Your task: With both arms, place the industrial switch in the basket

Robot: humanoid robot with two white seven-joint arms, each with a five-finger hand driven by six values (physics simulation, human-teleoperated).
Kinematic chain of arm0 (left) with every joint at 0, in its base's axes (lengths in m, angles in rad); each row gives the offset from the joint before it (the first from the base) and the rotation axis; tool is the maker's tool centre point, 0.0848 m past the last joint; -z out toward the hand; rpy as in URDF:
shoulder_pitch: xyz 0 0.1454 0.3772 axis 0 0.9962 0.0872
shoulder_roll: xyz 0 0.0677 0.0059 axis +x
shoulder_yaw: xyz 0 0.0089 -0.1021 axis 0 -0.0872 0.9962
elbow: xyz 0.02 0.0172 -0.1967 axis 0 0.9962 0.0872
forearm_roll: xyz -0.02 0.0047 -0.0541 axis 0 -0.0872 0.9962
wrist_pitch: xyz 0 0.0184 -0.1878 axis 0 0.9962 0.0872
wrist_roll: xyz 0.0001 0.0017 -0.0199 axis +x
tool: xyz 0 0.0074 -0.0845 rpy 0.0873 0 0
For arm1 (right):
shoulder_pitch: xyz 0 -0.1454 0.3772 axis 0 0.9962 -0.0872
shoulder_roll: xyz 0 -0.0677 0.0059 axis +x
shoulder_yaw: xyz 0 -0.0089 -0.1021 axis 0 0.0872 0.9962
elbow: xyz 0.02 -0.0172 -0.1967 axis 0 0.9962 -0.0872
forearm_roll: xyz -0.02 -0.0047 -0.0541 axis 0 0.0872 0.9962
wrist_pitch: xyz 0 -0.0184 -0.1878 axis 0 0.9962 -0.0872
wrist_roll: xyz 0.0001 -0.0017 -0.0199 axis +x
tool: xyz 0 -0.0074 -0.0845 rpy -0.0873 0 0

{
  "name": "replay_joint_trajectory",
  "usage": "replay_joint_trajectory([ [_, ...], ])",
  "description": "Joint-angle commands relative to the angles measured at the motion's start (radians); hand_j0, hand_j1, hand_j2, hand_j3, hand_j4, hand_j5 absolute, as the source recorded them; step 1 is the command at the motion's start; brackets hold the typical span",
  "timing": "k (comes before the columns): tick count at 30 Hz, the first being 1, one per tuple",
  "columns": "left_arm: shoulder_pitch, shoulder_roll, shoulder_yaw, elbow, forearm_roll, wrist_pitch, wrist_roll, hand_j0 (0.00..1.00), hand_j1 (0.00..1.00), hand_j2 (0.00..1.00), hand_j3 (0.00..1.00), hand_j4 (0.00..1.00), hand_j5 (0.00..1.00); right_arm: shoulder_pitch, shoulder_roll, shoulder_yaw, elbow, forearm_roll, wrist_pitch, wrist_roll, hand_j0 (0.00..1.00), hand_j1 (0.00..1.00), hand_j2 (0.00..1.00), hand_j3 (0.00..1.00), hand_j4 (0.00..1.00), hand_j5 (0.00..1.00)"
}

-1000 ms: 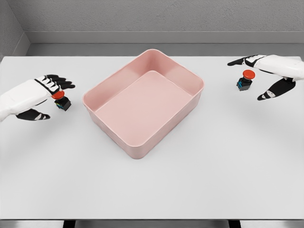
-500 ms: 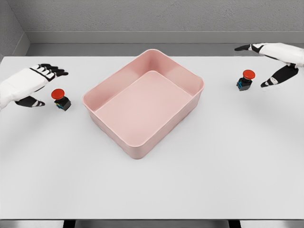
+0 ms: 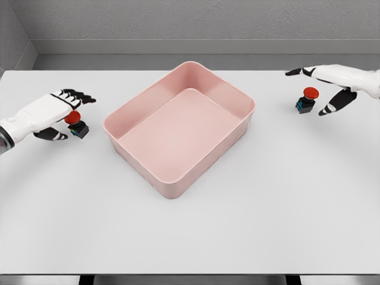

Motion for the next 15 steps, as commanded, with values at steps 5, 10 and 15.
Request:
replay_joint_trajectory([
  [5,-0.012,-0.017,-0.028,0.031,0.002,0.001,0.003,1.00,1.00,1.00,1.00,1.00,1.00,-0.035,0.071,0.026,0.109,0.057,0.003,-0.002,1.00,1.00,1.00,1.00,1.00,1.00],
  [10,-0.012,-0.017,-0.028,0.039,0.002,0.001,0.003,1.00,1.00,1.00,1.00,1.00,1.00,-0.041,0.080,0.050,0.153,0.057,0.003,0.001,1.00,1.00,1.00,1.00,1.00,1.00],
  [15,-0.012,-0.018,-0.028,0.039,0.004,0.001,0.005,1.00,1.00,1.00,1.00,1.00,1.00,-0.067,0.115,0.058,0.224,0.084,0.002,0.001,1.00,1.00,1.00,1.00,1.00,1.00],
])
